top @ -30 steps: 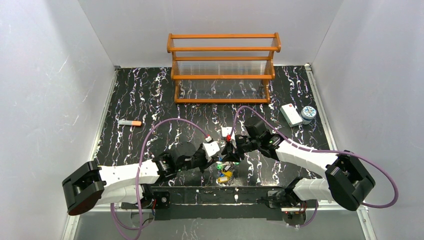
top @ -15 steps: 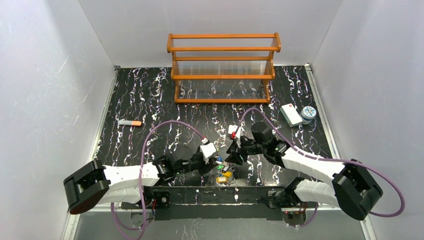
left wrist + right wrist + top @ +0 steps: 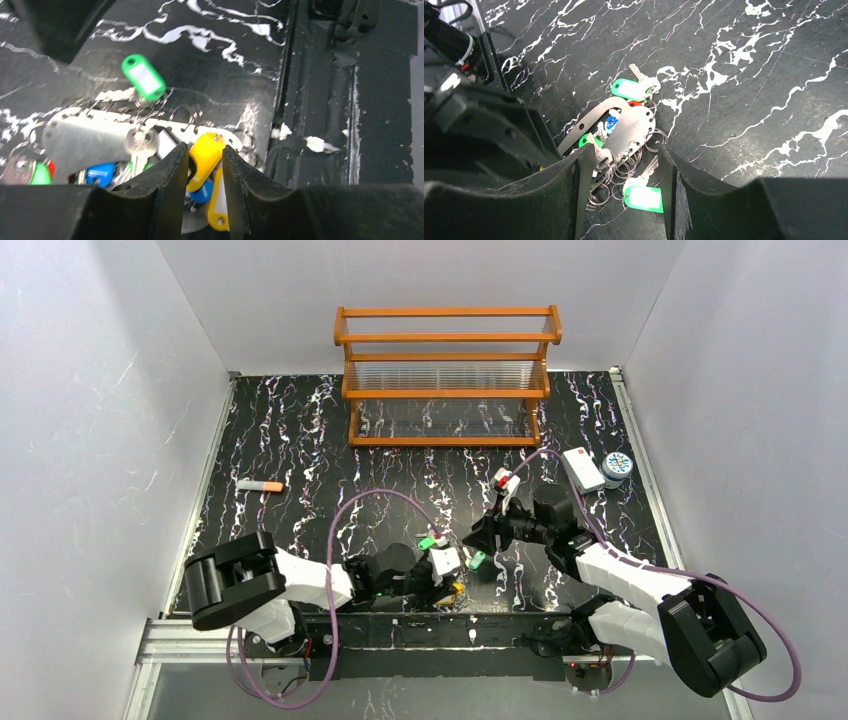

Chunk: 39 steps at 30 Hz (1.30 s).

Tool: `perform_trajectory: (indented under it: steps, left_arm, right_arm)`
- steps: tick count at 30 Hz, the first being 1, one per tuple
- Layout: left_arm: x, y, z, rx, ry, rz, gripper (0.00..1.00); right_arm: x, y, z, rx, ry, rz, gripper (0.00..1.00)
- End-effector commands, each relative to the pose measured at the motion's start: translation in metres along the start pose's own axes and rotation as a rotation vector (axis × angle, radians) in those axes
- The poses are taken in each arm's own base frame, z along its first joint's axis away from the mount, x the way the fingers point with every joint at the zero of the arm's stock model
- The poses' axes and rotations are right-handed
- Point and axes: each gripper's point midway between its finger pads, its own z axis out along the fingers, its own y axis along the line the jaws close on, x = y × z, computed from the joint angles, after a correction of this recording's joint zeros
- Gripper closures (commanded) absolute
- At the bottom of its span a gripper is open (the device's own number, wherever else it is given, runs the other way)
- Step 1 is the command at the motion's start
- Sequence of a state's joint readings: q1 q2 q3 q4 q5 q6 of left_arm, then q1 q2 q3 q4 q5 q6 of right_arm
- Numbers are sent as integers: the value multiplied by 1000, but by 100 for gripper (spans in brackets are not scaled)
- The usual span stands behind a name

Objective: Put the keys on the keyring
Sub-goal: Pick up the keyring from the center of the board.

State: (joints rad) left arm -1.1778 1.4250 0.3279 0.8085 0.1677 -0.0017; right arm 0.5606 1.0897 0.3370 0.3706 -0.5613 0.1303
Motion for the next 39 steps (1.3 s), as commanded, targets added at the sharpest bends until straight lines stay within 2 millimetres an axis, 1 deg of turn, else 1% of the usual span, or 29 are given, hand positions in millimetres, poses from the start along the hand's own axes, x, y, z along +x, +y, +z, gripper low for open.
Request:
perform_trajectory:
  steps: [1, 7, 10, 14, 20, 21, 24, 26, 29, 32, 34, 39]
  left_arm:
    - [-31, -8, 20, 1, -71, 96, 70]
    - [-33, -1, 32, -69, -59, 118, 69]
    - [-34, -4, 36, -64, -55, 128, 70]
    - [-29, 6, 40, -128, -36, 120, 72]
    - [-22, 9, 42, -154, -13, 133, 78]
    - [-21, 9, 41, -158, -11, 136, 79]
    - [-19, 11, 38, -166, -3, 149, 88]
    - [-18, 11, 37, -167, 6, 160, 100]
    - [-21, 12, 34, -175, 1, 163, 100]
    - [-33, 13, 27, -192, -37, 153, 100]
    - [-39, 17, 19, -219, -55, 144, 100]
    - [-48, 27, -10, -296, -116, 100, 100]
  right_arm:
    - [-12, 4, -4, -24, -61, 22, 42]
    - [-12, 5, -7, -27, -63, 25, 42]
    - [-12, 6, -7, -30, -63, 24, 42]
    - [-11, 6, -7, -29, -61, 19, 42]
    - [-12, 7, -8, -32, -61, 15, 42]
    - [-12, 7, -8, -33, -61, 15, 42]
    - [-12, 7, -8, -35, -62, 13, 42]
    - [-13, 8, -8, -38, -62, 9, 42]
    - [-16, 9, -8, -45, -58, -1, 42]
    - [-19, 12, -9, -63, -47, -26, 41]
    - [-22, 15, -9, -83, -41, -50, 40]
    - [-26, 31, -11, -192, -36, -128, 39]
